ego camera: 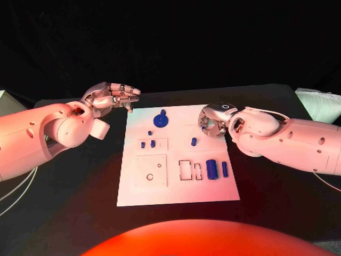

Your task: Assemble the parts on the task board

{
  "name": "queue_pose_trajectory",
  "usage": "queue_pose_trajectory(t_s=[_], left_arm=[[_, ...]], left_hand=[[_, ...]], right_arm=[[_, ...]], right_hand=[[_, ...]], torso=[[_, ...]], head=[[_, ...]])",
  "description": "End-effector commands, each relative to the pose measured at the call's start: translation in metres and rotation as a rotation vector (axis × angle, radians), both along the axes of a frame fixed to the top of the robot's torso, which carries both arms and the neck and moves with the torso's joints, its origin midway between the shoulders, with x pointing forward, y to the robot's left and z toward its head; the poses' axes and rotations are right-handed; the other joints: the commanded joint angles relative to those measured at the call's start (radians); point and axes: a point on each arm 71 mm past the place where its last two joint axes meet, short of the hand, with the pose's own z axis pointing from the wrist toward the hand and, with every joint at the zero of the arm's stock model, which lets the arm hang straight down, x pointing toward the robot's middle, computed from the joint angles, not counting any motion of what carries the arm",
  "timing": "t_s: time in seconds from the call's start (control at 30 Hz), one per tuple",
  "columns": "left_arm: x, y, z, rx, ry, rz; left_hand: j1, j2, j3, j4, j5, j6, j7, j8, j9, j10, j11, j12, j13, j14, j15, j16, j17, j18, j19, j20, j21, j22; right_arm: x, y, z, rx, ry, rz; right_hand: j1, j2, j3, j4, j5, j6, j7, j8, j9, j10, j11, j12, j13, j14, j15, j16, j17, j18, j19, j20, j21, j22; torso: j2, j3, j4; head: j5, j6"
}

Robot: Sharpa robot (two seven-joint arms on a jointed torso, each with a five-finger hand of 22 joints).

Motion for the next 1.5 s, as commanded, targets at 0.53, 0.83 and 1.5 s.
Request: queue_pose_trajectory(t_s=[0.53,0.83,1.5], left_arm=[[-0.002,-0.002,0.002,-0.006,0.000,-0.032],[-0.002,-0.002,0.001,-0.004,0.001,-0.031],[0.002,0.002,0.000,0.001,-0.002,-0.012]], left_hand=[[0.003,0.010,-0.009,-0.001,0.003,-0.009,0.004,0.001,-0.002,-0.010,0.003,0.005,-0.002,-0.005,-0.003,-0.006,-0.002,0.014,-0.008,0.001,-0.005,-0.002],[0.004,0.010,-0.010,-0.002,0.004,-0.012,0.005,0.000,-0.003,-0.013,0.004,0.006,-0.003,-0.003,-0.003,-0.006,-0.003,0.014,-0.007,0.002,-0.006,-0.003],[0.004,0.011,-0.012,-0.003,0.005,-0.021,0.010,-0.004,-0.006,-0.019,0.007,0.007,-0.005,-0.002,-0.001,-0.007,-0.005,0.014,-0.004,0.002,-0.008,-0.004]], right_arm=[[-0.007,0.003,-0.010,-0.070,-0.006,0.002],[-0.011,0.004,-0.001,0.007,-0.082,-0.004],[-0.023,-0.003,0.028,0.161,-0.163,0.004]], right_hand=[[0.032,0.038,0.034,-0.036,-0.003,0.039,-0.015,0.040,0.034,0.070,-0.021,0.008,0.019,0.024,-0.022,0.049,0.036,-0.029,0.040,-0.020,0.105,0.128],[0.032,0.038,0.050,-0.048,-0.002,0.043,-0.018,0.047,0.043,0.084,-0.024,0.007,0.024,0.024,-0.025,0.054,0.037,-0.039,0.059,-0.023,0.151,0.186],[0.027,0.034,0.056,-0.052,-0.004,0.046,-0.019,0.052,0.048,0.091,-0.026,0.005,0.026,0.025,-0.027,0.059,0.041,-0.044,0.068,-0.025,0.176,0.217]], torso=[[-0.001,0.0006,0.0005],[-0.002,-0.0006,0.0014],[-0.004,-0.0007,-0.0007]], head=[[-0.005,0.000],[-0.003,0.000],[0.000,0.000]])
